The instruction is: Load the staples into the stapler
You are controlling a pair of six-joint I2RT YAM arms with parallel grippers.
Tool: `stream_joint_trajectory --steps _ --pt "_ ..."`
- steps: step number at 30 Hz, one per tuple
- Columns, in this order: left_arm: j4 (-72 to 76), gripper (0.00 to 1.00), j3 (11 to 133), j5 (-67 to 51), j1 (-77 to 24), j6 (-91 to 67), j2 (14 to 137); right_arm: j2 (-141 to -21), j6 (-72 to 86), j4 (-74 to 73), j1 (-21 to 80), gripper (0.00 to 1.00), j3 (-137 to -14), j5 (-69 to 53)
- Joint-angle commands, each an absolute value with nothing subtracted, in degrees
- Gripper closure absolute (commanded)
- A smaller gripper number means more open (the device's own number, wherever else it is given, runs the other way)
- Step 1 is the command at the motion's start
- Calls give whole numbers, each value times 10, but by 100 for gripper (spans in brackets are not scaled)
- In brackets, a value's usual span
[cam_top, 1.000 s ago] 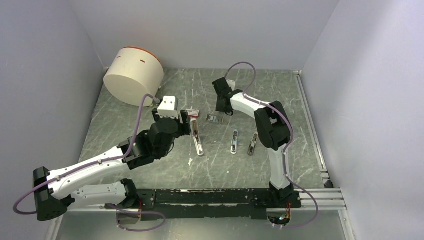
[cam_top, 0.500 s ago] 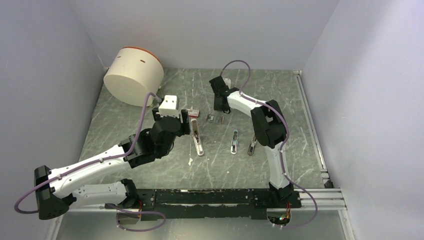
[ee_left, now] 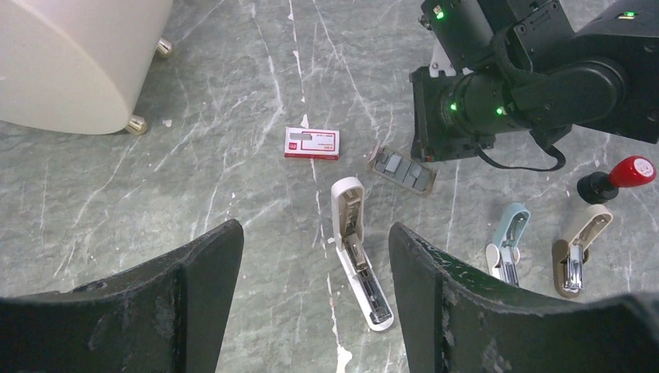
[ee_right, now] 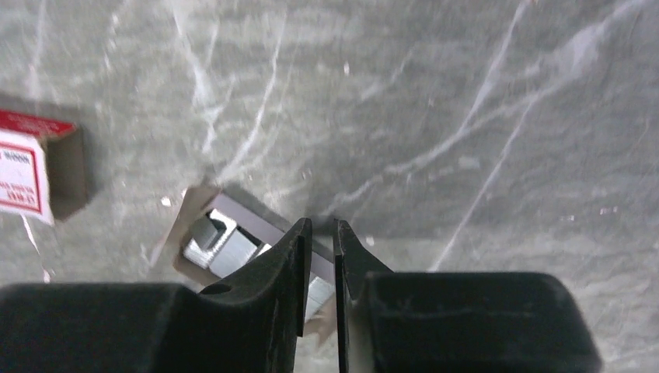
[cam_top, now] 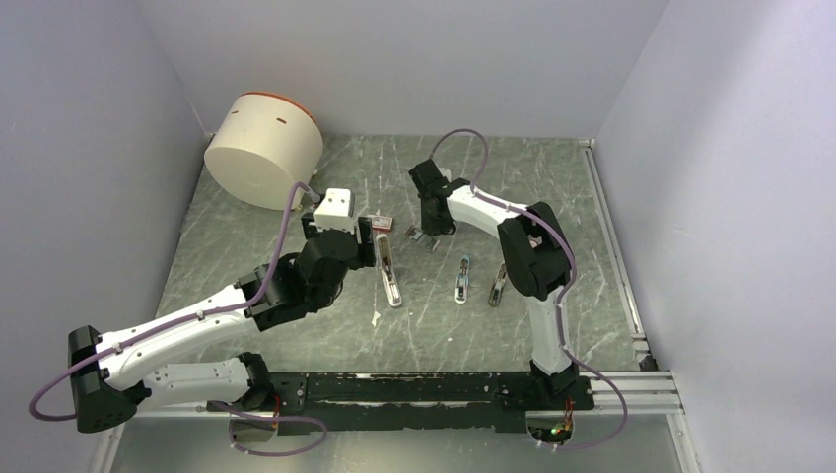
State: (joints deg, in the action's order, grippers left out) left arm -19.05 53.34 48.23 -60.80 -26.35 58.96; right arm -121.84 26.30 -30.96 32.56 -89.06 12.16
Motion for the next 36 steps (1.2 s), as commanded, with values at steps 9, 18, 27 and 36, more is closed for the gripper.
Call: stream_joint_trajectory --steps 9,18,27,36 --pt "-195 27 544 487 -603 -269 579 -1150 233 -328 333 73 -860 121" --pt "-201 26 539 508 -603 -276 564 -1119 143 -288 335 61 -838 70" --pt "-200 26 534 524 -603 -282 556 -1136 95 -283 359 62 -835 24" --pt "-203 27 533 527 -603 -280 563 -1158 92 -298 367 69 -846 37"
